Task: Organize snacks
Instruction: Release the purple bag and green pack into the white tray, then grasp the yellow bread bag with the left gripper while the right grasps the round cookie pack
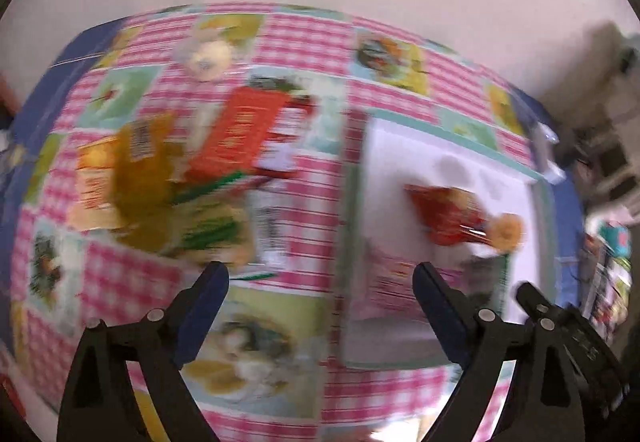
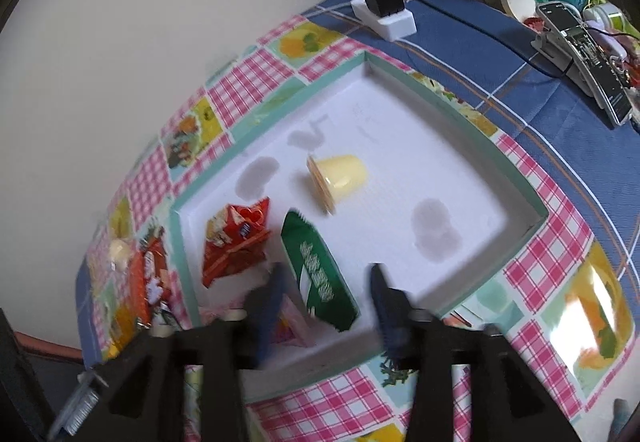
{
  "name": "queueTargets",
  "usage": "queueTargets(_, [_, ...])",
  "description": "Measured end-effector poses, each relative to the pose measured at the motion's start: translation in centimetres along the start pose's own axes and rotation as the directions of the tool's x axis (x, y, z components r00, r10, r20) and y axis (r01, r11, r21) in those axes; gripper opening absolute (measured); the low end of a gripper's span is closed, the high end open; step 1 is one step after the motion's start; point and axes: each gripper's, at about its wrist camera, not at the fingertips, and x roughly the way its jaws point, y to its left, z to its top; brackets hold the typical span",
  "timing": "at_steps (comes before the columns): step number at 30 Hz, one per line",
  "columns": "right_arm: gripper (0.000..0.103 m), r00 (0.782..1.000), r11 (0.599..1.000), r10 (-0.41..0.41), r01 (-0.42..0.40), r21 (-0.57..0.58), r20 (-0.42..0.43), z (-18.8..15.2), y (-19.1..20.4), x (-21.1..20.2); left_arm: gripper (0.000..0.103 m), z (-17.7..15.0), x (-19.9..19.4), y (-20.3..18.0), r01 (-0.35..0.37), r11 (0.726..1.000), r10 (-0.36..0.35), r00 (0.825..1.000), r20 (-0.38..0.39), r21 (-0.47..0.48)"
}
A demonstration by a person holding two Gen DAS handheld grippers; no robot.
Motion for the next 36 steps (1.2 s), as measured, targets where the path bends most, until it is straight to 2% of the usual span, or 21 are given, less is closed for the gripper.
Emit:
queueTargets(2, [0.062,1.0,1.0,-0.018,0.017,-0.025,-0.009,-0.2,0.4,0.3,0.094,0.1,0.1,1.4,-0.072,0.997,0.072,0.997,-0.009,-0.034])
queueTargets(4, [0.074,1.0,0.999,-0.024,0.023,-0.049,-0.013,-0.5,0.9,0.5,0.094,0.1,0.3,3.2,-0.133,0.988,0.132,0.991,-0.028,-0.078])
queueTargets(5, [0.076,1.0,0.997,-0.025,0.024,-0.067,-0.011,-0.6,1.3,0.5,0.094,0.1,0.4,4.0,-0.153,0.983,0.15,0.988,-0.036,-0.101])
queueTargets(8, [0.089,1.0,0.993,-0.028,0.029,-0.118,0.008,-1.1,2.6,0.5,0.094,0.3,1.0,6.7,-0.177,0.968,0.167,0.983,-0.071,-0.178])
queueTargets(10, [0.103,1.0,0.989,-0.026,0.028,-0.147,0.016,-1.4,3.3,0.5,0.095,0.3,1.2,8.4,-0.181,0.957,0.165,0.982,-0.087,-0.225])
queueTargets(13, [0.103,0.999,0.983,-0.022,0.028,-0.181,0.031,-1.8,4.1,0.3,0.103,0.4,1.2,10.3,-0.192,0.946,0.173,0.981,-0.092,-0.263])
queueTargets(19, [0.103,0.997,0.97,0.025,-0.006,-0.243,0.077,-2.2,5.8,-0.2,0.103,1.2,0.8,14.3,-0.218,0.915,0.208,0.976,-0.064,-0.341])
queueTargets(23, [0.103,0.994,0.951,0.036,-0.001,-0.309,0.107,-2.8,7.6,-0.4,0.103,1.6,0.4,16.4,-0.24,0.901,0.244,0.969,-0.035,-0.36])
queueTargets(25, [0.103,0.992,0.937,0.037,0.007,-0.349,0.12,-3.1,8.6,-0.4,0.103,1.9,0.1,17.1,-0.243,0.902,0.254,0.967,-0.018,-0.356])
queueTargets(27, [0.103,0.992,0.924,0.067,-0.021,-0.382,0.107,-3.7,9.8,-0.4,0.103,2.1,-0.1,17.7,-0.239,0.905,0.252,0.968,-0.009,-0.351])
queueTargets(36, [0.103,0.987,0.828,0.121,-0.043,-0.559,0.105,-7.2,16.2,-0.6,0.103,3.1,-0.7,19.2,-0.173,0.935,0.188,0.982,0.017,-0.311])
